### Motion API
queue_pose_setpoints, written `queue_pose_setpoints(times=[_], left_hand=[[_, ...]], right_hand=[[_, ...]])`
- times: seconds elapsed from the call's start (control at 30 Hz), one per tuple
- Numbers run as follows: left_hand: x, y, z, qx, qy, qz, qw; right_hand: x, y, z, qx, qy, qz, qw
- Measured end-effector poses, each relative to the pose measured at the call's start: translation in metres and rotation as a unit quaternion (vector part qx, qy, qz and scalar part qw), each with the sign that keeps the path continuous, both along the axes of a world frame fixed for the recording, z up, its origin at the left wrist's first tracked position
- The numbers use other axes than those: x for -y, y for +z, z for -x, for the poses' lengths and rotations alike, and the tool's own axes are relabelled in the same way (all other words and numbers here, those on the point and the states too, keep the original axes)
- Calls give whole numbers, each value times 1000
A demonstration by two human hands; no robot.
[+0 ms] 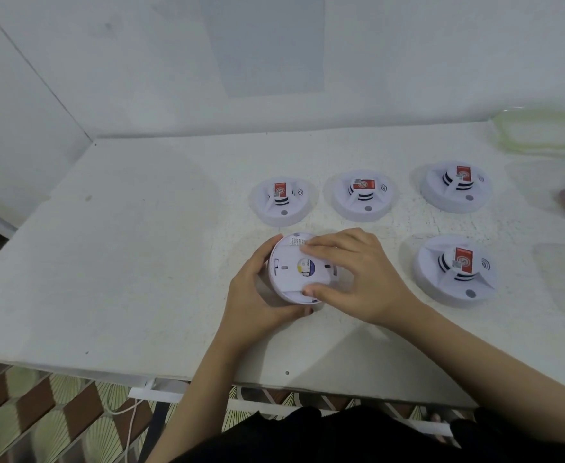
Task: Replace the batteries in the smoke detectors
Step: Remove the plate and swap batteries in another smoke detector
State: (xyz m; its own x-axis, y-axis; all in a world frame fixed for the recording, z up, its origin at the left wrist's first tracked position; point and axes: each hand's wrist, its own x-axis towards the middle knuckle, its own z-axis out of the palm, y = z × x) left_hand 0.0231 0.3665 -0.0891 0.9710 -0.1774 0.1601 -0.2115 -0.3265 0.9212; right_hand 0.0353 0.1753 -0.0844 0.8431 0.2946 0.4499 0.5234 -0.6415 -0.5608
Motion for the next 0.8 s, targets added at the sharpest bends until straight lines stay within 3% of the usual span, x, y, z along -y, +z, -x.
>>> queue_pose_setpoints(times=[0.23,0.47,0.63,0.8], left_hand=[[-1,-2,-1,0,0,4,1000],[-3,-3,-3,-5,-3,3,1000],[-5,-3,-3,-9,-16,3,1000],[-5,-2,-4,1,-24,-5,1000]], right_hand=[[-1,-7,1,-33,-7,-77,996],[1,-10,1,-31,-23,-50,998],[12,0,-2,-149,59,-101,982],[19,4,-5,-211,79,-107,968]])
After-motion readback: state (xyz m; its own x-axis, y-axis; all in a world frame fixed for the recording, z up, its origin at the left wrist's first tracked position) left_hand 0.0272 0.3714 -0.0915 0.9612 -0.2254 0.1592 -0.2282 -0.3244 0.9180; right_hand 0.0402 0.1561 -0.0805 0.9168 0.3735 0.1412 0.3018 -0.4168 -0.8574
